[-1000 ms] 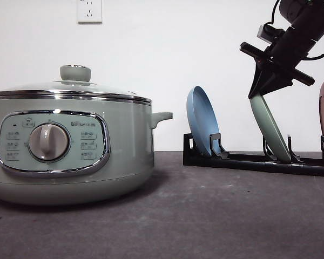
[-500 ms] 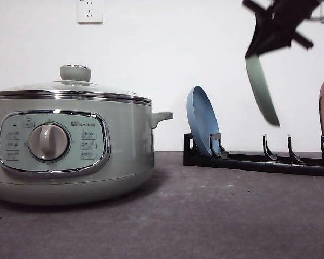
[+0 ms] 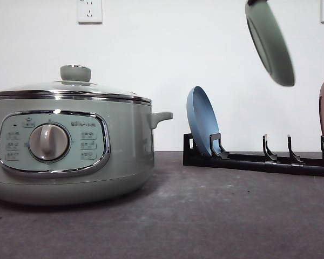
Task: Transfer potato from steamer to green plate
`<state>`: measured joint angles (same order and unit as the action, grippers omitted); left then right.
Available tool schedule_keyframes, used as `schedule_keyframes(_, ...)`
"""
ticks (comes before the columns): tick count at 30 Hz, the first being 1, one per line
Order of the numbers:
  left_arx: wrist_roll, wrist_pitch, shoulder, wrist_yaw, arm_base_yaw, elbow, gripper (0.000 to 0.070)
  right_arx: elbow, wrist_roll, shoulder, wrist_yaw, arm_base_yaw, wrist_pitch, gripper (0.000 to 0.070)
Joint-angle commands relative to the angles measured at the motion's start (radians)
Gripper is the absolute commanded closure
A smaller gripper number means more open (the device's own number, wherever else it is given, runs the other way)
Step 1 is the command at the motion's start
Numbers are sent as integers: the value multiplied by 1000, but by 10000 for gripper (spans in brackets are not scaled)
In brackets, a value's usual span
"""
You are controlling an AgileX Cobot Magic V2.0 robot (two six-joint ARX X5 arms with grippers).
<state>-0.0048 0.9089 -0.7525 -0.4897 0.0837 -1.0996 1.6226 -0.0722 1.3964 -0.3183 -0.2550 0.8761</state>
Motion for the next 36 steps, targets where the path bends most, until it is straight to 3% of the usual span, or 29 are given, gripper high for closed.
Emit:
schedule_keyframes(1, 16, -12, -6, -5, 3, -23, 144, 29, 93, -1, 54, -49, 53, 693)
schedule_keyframes(6, 16, -12, -6, -5, 3, -23, 144, 27, 170, -11, 241, -216, 254, 694)
schedule_keyframes(13, 17, -12, -6, -5, 3, -23, 144, -62, 154, -11, 443, -460, 351, 694)
schedule_keyframes(18, 16, -12, -6, -5, 3, -23, 144, -226, 107, -11, 522, -592, 303, 694)
schedule_keyframes(25, 16, -12, -6, -5, 3, -23, 144, -445, 81, 8, 608, -712, 183, 694)
schedule_keyframes(36, 16, -11, -6, -5, 3, -23, 144, -531, 72, 173, 637, -800, 86, 694)
